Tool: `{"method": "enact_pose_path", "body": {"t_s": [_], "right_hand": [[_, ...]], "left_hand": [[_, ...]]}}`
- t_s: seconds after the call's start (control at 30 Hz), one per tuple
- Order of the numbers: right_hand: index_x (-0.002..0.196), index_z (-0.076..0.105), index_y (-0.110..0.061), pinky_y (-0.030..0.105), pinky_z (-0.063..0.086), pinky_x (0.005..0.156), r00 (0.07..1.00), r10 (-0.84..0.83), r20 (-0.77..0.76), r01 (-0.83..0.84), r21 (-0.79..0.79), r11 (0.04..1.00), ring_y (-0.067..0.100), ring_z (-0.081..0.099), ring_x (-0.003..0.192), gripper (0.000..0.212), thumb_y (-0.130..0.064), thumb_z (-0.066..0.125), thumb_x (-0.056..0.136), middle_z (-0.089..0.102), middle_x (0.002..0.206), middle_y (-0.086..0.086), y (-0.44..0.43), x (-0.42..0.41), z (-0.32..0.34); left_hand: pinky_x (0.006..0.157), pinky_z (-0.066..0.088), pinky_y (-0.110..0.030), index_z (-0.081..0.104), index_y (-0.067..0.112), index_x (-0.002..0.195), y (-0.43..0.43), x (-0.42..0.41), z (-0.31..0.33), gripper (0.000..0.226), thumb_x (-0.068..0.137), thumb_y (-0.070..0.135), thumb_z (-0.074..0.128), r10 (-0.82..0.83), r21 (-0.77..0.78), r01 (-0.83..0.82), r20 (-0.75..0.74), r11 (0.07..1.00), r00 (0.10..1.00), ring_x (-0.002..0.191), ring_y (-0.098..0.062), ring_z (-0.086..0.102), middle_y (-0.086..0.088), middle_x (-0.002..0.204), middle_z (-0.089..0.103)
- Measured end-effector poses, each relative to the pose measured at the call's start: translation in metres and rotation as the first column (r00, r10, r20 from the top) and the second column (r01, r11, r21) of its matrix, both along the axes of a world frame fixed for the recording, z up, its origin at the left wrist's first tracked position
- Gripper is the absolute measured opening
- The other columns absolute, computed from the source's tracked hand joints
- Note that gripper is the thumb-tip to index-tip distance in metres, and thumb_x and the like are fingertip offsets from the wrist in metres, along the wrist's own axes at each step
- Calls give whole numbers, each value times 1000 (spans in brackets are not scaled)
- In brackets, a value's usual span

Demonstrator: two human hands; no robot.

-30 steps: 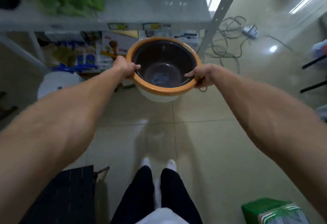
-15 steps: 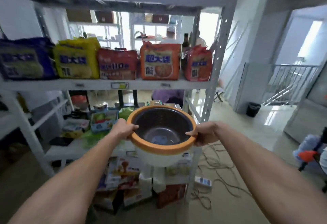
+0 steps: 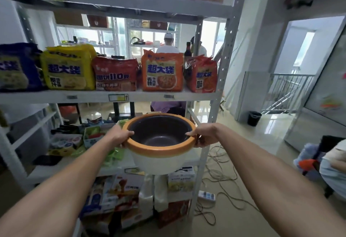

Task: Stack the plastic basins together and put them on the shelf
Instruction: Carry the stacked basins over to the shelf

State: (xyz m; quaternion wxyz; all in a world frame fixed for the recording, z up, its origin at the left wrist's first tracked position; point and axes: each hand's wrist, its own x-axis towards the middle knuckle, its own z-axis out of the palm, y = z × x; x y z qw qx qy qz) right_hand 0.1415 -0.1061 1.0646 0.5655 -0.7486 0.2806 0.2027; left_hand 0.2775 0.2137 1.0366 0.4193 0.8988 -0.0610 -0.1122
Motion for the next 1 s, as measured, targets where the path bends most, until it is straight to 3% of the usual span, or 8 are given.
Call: {"method": "enact_pose_path", "body": {"t_s": [0.1,0.23,0.37,0.5,0.6,0.73,0.87,1.0], "right_hand": [[107,56,-13,25,55,56,1000,-12,25,14,-76,997,18,59,78,21,-26,69,95,60,92,8,-7,20,-24],[96,56,-12,27,51,58,1000,-2,29,6,-141,990,18,57,67,12,-20,64,98,62,79,8,-18,58,-59],[90,56,-14,24,49,52,999,1,45,8,-190,982,13,57,57,14,-24,60,101,62,70,4,-39,109,-113],[85,55,-15,20,47,46,997,-32,73,45,-187,981,13,54,52,22,-30,58,102,58,66,3,-69,166,-172],[80,53,-21,17,49,56,995,-27,91,48,-230,972,13,53,62,25,-31,54,103,56,72,1,-87,210,-209],[113,68,-13,46,55,99,991,-41,124,86,-382,920,30,68,104,26,-33,60,99,72,109,12,-110,254,-256],[121,71,-13,44,54,99,998,-16,55,40,-472,881,32,68,111,37,-38,62,95,75,114,11,-120,278,-285],[122,71,-15,38,54,94,995,-75,73,101,-506,857,31,69,110,43,-43,69,89,75,113,9,-122,288,-313]], "left_hand": [[43,47,-28,66,1,83,-12,16,-24,32,96,30,65,19,25,-18,-58,1000,998,54,-22,64,-11,67,66],[44,52,-29,68,-5,106,-33,45,-75,35,96,28,63,70,12,-69,-174,998,982,66,-27,69,-17,84,71],[67,61,-39,64,-2,105,-63,89,-123,32,98,29,61,165,23,-164,-238,986,957,79,-32,72,-17,87,70],[51,50,-32,64,-4,116,-102,158,-167,33,100,24,57,209,-10,-222,-295,975,932,69,-26,64,-14,82,64],[52,48,-30,58,-1,126,-131,206,-203,33,98,16,53,252,-38,-286,-376,957,892,83,-31,64,-19,101,65],[66,59,-37,66,9,116,-156,244,-254,25,95,17,56,265,-76,-329,-436,941,860,95,-36,69,-20,108,71],[89,60,-47,68,16,98,-158,267,-306,13,96,25,57,286,-29,-336,-464,941,839,92,-34,70,-15,95,71],[87,61,-56,73,14,109,-147,295,-360,23,95,28,61,271,-29,-332,-511,943,816,96,-40,74,-17,94,75]]}}
